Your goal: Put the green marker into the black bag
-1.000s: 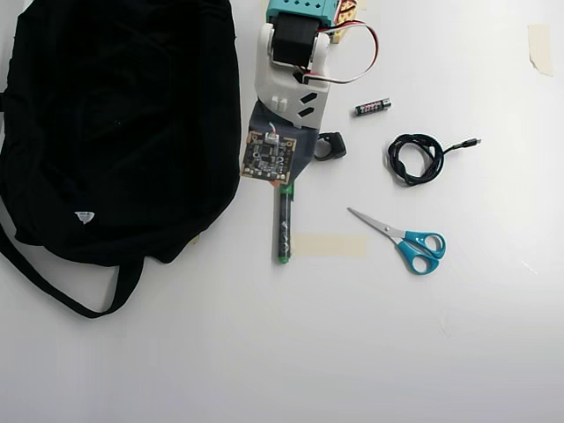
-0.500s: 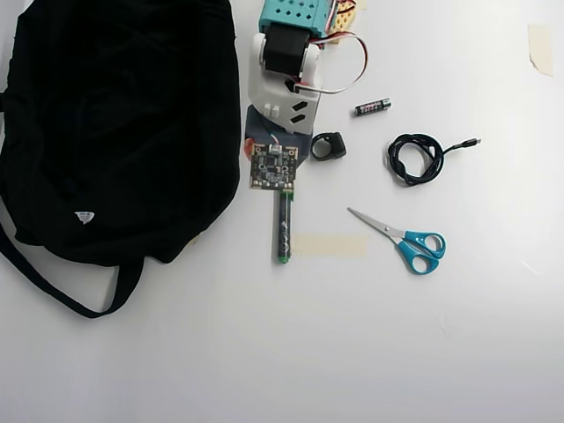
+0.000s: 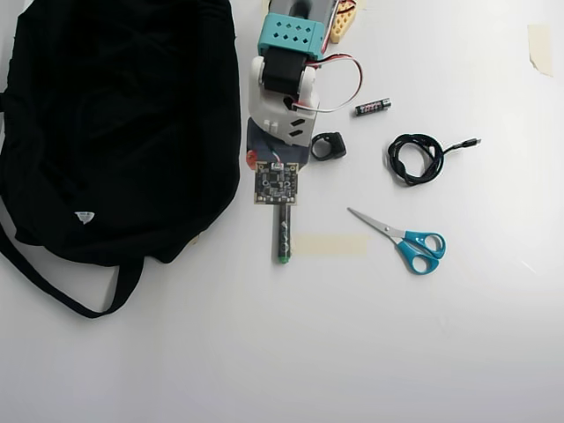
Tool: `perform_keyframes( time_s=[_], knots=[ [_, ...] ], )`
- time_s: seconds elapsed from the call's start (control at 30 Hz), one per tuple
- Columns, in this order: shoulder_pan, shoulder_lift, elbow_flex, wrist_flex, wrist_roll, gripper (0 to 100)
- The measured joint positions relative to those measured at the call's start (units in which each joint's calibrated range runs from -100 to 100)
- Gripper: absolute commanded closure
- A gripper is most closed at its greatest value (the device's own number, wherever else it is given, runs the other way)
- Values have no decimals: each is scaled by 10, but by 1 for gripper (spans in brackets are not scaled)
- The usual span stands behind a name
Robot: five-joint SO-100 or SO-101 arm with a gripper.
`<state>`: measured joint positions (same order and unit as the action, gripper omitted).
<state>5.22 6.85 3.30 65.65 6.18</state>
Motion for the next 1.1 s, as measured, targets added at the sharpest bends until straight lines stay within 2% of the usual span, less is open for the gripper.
perform_keyframes(
  time_s=[1.1],
  knots=[
    [-4, 92, -40, 0, 10, 92]
  ],
)
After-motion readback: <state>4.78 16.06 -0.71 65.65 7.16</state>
